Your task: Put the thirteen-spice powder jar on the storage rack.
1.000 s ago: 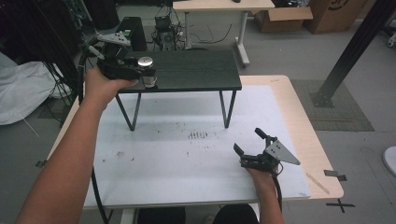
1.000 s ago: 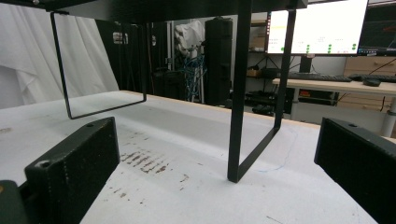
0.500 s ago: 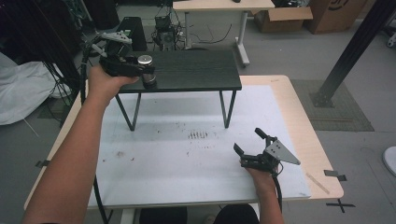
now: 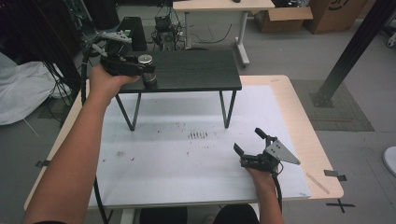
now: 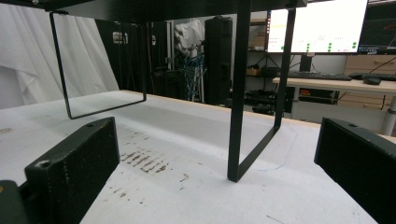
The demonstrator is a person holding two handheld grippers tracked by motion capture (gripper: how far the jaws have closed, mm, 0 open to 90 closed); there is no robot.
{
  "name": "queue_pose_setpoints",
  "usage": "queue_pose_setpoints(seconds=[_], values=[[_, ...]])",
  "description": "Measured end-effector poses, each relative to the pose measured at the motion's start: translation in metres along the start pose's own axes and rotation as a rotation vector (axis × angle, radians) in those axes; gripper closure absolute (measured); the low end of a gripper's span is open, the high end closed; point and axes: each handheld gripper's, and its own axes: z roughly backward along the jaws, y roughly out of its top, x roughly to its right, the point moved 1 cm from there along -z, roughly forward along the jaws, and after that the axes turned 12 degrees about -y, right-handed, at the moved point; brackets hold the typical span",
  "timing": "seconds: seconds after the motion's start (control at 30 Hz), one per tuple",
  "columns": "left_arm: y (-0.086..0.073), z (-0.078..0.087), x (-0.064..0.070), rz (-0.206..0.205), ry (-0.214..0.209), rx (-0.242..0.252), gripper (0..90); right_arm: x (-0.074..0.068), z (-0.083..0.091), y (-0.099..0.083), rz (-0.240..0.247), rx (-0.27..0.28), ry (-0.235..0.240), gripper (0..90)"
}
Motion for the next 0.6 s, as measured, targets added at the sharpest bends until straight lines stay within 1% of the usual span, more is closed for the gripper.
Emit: queue_pose_setpoints(seconds=[0.2,0.23,0.27,0.3,0.33,0.47,0.53,0.6], values=[[-0.0003,-0.0001,-0.0005,0.004,-0.005,-0.002,48.1,0.0,0.0,0.0,0.0,0.0,0.0,0.0],[-0.0004,-0.0004,-0.0007,0.004,-0.002,-0.005,44.6,0.0,0.0,0.0,0.0,0.0,0.0,0.0],[-0.0004,-0.0007,-0.0011,0.008,0.003,-0.006,44.6,0.0,0.0,0.0,0.0,0.0,0.0,0.0],[-0.0005,-0.0007,-0.0017,0.014,-0.006,-0.004,41.1,0.0001,0.0,0.0,0.0,0.0,0.0,0.0],[-0.0008,-0.0004,-0.0016,0.018,-0.013,-0.001,40.4,0.0001,0.0,0.0,0.0,0.0,0.0,0.0],[-0.0005,0.0004,-0.0005,0.026,-0.013,0.009,36.0,0.0001,0.0,0.0,-0.001,0.0,0.0,0.0],[-0.0001,0.0014,0.0005,0.025,-0.017,0.018,35.7,0.0,0.0,0.0,0.0,0.0,0.0,0.0],[0.0004,0.0023,0.0012,0.035,-0.016,0.023,34.5,-0.0001,0.0001,0.0,-0.001,-0.001,0.0,0.0]])
